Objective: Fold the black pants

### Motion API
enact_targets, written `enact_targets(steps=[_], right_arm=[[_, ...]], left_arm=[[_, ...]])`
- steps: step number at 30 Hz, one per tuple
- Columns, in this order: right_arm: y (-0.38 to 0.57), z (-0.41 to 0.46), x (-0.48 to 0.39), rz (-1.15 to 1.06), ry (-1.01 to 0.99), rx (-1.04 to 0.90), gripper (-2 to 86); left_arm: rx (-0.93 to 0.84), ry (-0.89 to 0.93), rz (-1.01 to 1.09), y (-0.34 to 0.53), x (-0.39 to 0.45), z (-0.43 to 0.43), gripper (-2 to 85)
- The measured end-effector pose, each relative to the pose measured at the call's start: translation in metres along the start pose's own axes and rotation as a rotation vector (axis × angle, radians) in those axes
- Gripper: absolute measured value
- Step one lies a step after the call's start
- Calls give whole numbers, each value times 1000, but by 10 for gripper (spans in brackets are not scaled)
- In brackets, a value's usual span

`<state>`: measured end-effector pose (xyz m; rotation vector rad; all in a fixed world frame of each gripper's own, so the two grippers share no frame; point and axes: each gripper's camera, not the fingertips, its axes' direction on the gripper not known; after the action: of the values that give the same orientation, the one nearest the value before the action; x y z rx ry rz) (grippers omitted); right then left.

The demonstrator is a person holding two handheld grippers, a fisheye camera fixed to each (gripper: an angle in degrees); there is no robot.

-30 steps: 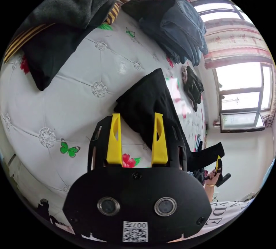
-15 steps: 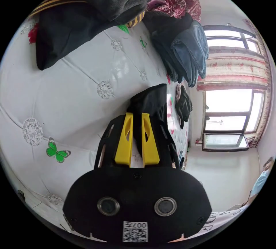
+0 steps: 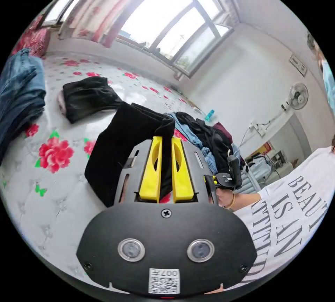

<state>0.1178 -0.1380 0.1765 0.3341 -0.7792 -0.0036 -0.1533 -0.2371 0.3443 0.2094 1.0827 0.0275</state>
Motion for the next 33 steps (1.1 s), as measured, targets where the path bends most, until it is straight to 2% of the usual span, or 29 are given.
enact_targets(steps=[4,6,10,13,15,18,20,25,29,33], right_arm=[[24,-11,49,153,38,-15,86],[34,-16,75,236,20,-26,88],[34,-24,98,235,8,7,89],[16,-24,118,225,-28,54,90],[-4,-20,132,219,-127,95,94],[-26,-5,153,259,-266,66,100],[-32,8,170,328,-276,-7,103],[-35,26,190,349,-334,-83,88],[-50,27,205,360,-375,-153,57],[-95,-4,203,304,-469,-45,21]], left_arm=[[-190,88,23,13,19,126,61],[-357,91,-31,29,20,176,78],[-313,87,-6,39,23,154,83],[-241,-48,2,40,7,105,71],[-214,-173,-73,42,-23,73,68],[-233,-253,-239,52,-71,54,88],[-242,-225,-335,61,-97,55,104],[-317,7,-544,72,-147,105,142],[-376,20,-519,49,-152,141,73],[-284,56,-388,-9,-140,135,49]])
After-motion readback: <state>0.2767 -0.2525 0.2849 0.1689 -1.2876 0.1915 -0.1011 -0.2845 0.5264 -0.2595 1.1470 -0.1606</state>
